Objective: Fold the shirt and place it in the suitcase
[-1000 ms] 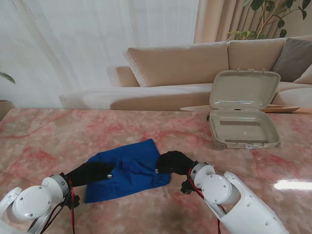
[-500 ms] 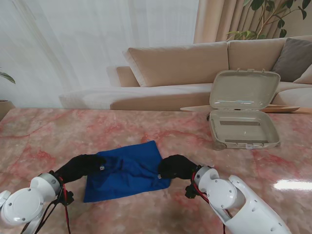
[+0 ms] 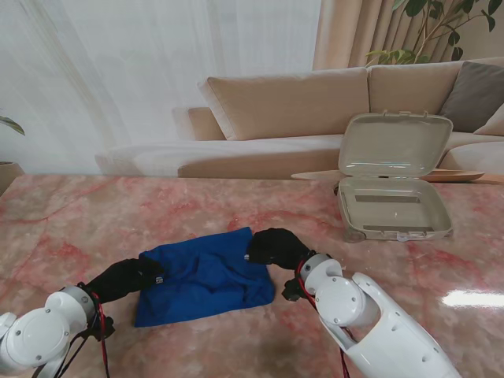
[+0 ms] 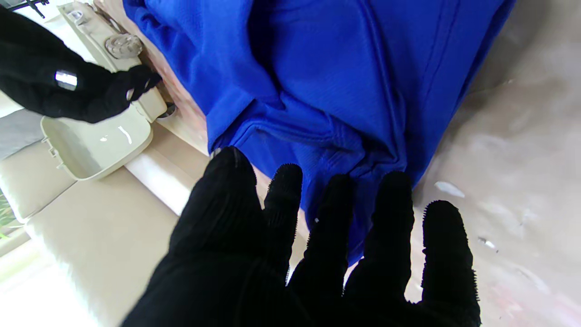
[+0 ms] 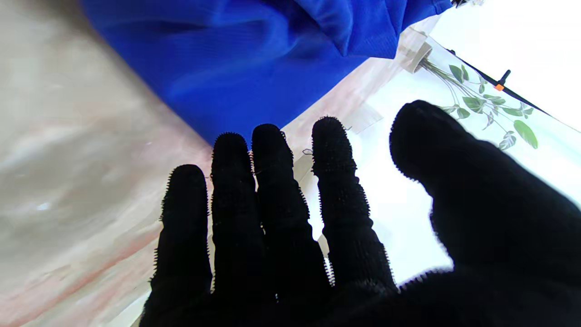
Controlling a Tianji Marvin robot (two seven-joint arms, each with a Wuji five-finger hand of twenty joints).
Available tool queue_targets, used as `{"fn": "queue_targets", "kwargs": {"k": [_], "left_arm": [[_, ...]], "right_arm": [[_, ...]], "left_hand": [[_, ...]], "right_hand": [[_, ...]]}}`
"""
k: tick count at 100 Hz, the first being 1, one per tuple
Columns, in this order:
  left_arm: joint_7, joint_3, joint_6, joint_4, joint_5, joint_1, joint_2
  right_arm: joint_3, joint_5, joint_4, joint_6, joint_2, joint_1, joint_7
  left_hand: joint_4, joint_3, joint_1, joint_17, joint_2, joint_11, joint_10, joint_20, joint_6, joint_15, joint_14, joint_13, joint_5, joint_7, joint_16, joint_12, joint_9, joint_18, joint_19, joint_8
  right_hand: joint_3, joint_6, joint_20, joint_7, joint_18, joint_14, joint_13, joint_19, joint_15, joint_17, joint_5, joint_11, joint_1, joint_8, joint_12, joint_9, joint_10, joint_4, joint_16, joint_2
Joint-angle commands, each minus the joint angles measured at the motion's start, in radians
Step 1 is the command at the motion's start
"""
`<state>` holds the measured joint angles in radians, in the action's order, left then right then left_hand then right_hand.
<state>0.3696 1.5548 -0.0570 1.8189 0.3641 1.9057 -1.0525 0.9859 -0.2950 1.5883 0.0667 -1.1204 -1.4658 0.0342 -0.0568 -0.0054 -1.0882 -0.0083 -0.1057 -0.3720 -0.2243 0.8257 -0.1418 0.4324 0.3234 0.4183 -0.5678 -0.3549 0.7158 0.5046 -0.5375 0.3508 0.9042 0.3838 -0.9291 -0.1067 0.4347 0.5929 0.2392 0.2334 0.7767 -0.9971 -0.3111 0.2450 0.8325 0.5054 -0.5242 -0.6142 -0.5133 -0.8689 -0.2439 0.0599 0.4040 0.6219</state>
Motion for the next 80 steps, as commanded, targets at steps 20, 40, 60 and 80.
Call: {"fn": "queue_targets", "kwargs": {"k": [20, 40, 60, 80], "left_arm": [[0.021, -0.031, -0.01, -0.051, -0.01, -0.021, 0.004], [0.018, -0.041, -0.009, -0.072, -0.016, -0.03, 0.003], [0.014, -0.045, -0.006, -0.086, -0.019, -0.033, 0.002], [0.012, -0.052, -0.011, -0.096, -0.026, -0.04, 0.001]], "right_arm": [[-0.074, 0.06, -0.057, 0.015, -0.04, 0.068, 0.01], [-0.134, 0.094, -0.085, -0.012, -0.051, 0.101, 0.013], [-0.156, 0.128, -0.094, -0.05, -0.052, 0.096, 0.023], [-0.157, 0.184, -0.084, -0.083, -0.046, 0.074, 0.056]], "left_hand": [[-0.005, -0.028, -0.037, -0.007, 0.013, 0.001, 0.012, -0.006, 0.021, -0.022, 0.01, -0.026, -0.015, 0.018, -0.009, -0.007, -0.011, 0.01, -0.002, 0.009], [-0.005, -0.028, -0.038, -0.007, 0.012, -0.001, 0.013, -0.007, 0.021, -0.022, 0.01, -0.026, -0.014, 0.018, -0.009, -0.006, -0.012, 0.01, -0.002, 0.01], [-0.005, -0.028, -0.039, -0.007, 0.012, -0.002, 0.013, -0.007, 0.022, -0.021, 0.009, -0.027, -0.013, 0.018, -0.009, -0.005, -0.01, 0.009, -0.001, 0.011], [-0.005, -0.028, -0.039, -0.008, 0.013, -0.002, 0.012, -0.007, 0.021, -0.021, 0.009, -0.028, -0.013, 0.018, -0.009, -0.005, -0.009, 0.01, 0.0, 0.011]], "right_hand": [[-0.02, 0.016, -0.002, 0.009, -0.024, -0.031, 0.003, -0.002, 0.002, -0.001, 0.019, -0.002, 0.053, 0.009, 0.006, 0.006, 0.012, -0.015, -0.013, 0.008], [-0.016, 0.01, -0.006, -0.05, -0.036, -0.037, -0.02, -0.006, 0.002, -0.004, -0.012, -0.003, 0.073, -0.026, 0.019, 0.055, 0.01, -0.05, -0.021, -0.022], [-0.018, 0.008, -0.003, -0.055, -0.027, -0.019, -0.005, -0.021, -0.013, 0.013, -0.012, 0.005, 0.077, -0.04, 0.021, 0.059, 0.004, -0.047, -0.017, -0.027], [-0.012, 0.006, 0.006, -0.056, 0.003, 0.011, 0.032, -0.053, -0.036, 0.048, 0.001, 0.011, 0.075, -0.051, 0.024, 0.048, -0.006, -0.047, -0.008, -0.034]]}}
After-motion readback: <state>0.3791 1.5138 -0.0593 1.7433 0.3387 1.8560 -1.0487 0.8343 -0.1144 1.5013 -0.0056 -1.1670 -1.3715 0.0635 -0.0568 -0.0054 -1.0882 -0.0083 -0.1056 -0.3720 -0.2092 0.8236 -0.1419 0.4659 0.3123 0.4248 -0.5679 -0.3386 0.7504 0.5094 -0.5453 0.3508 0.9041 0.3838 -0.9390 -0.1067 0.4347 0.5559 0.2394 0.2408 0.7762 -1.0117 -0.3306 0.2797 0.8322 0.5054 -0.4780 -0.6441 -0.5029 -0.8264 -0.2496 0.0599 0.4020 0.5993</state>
